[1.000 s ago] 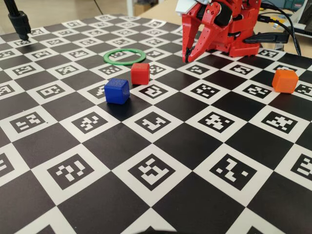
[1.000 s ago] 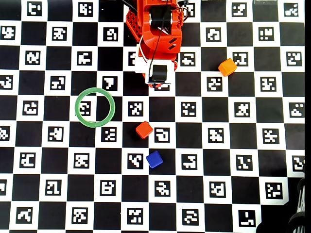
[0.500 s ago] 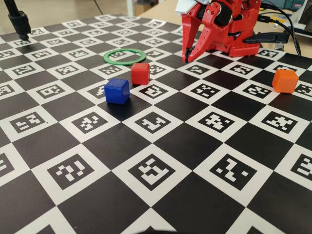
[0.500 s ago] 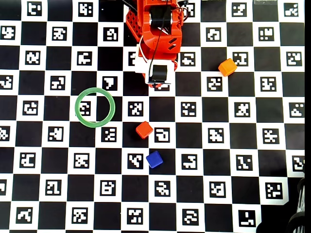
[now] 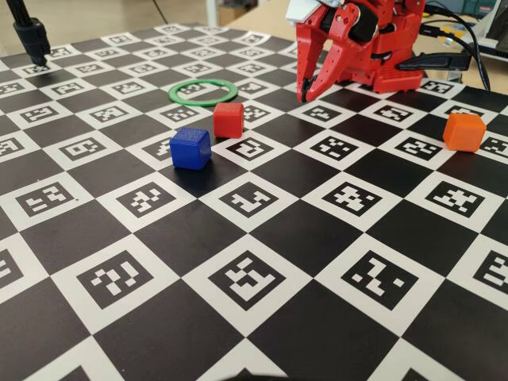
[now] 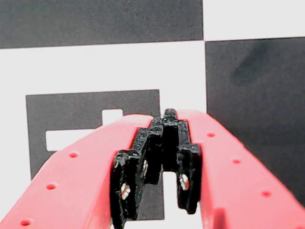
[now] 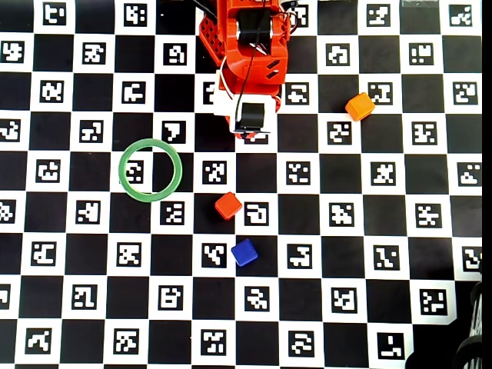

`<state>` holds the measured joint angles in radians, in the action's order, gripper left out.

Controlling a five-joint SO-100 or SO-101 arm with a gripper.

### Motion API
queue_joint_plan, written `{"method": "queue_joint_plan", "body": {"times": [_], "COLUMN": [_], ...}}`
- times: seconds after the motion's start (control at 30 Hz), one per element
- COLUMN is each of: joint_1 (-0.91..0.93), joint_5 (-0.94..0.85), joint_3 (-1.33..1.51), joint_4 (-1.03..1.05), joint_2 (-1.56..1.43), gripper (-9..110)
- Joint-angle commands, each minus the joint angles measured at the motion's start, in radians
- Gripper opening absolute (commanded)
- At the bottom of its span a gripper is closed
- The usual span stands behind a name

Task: Grab the red cube then put it in the green circle then put the blue cube on top and finally the orange cube on top

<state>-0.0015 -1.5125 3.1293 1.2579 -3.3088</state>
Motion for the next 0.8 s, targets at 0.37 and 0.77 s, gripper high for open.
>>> {"method": "queue_joint_plan", "body": {"times": [0.37, 0.77], "joint_1": [-0.078, -0.075], "joint_5": [-0.005, 0.230], "joint_3": [0.051, -0.107], "joint_4": [0.103, 0.049], "joint_2": [-0.051, 0.081], "gripper": [-5, -5]}}
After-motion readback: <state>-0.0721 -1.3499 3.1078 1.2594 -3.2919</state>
